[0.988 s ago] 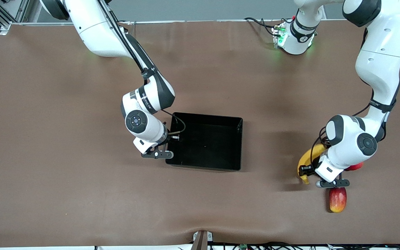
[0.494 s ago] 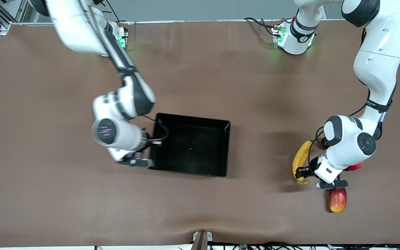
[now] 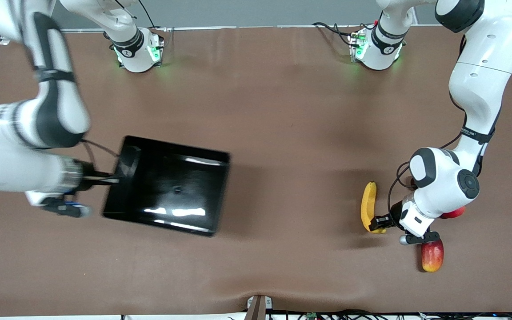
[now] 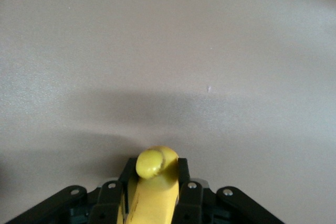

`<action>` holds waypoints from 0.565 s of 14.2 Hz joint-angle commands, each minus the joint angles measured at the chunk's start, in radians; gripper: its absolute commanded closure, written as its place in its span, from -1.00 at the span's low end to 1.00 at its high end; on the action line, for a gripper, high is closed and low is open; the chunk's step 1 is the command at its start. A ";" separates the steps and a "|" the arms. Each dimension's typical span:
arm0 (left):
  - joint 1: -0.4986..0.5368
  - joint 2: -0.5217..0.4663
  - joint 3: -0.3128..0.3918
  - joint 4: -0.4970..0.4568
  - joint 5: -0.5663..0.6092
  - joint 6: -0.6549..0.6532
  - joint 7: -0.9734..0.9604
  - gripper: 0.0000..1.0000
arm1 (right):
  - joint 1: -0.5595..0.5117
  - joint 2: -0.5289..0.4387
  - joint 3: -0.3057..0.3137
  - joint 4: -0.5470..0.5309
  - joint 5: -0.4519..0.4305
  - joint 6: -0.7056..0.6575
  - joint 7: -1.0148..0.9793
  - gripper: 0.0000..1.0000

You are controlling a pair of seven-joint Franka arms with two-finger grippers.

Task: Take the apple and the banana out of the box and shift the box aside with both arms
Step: 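Set the banana down with the left gripper while the right gripper releases the tray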

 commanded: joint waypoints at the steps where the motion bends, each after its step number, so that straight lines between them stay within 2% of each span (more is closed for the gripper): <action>1: 0.022 0.005 -0.005 -0.003 -0.010 -0.003 0.088 1.00 | -0.082 -0.016 0.026 -0.032 -0.078 0.013 -0.051 1.00; 3: 0.042 0.005 -0.005 -0.008 -0.008 -0.009 0.128 1.00 | -0.168 0.005 0.026 -0.037 -0.080 0.017 -0.158 1.00; 4: 0.044 0.005 -0.004 -0.013 -0.010 -0.009 0.143 0.90 | -0.208 0.019 0.026 -0.040 -0.083 0.033 -0.221 1.00; 5: 0.047 0.005 -0.005 -0.013 -0.010 -0.009 0.154 0.63 | -0.245 0.033 0.026 -0.049 -0.083 0.054 -0.301 1.00; 6: 0.049 0.003 -0.005 -0.013 -0.008 -0.009 0.159 -0.19 | -0.291 0.047 0.026 -0.059 -0.083 0.088 -0.365 1.00; 7: 0.049 0.000 -0.005 -0.013 -0.008 -0.009 0.159 -0.77 | -0.323 0.077 0.026 -0.075 -0.083 0.135 -0.418 1.00; 8: 0.050 -0.011 -0.005 -0.016 -0.008 -0.010 0.159 -1.00 | -0.352 0.100 0.026 -0.101 -0.083 0.183 -0.461 1.00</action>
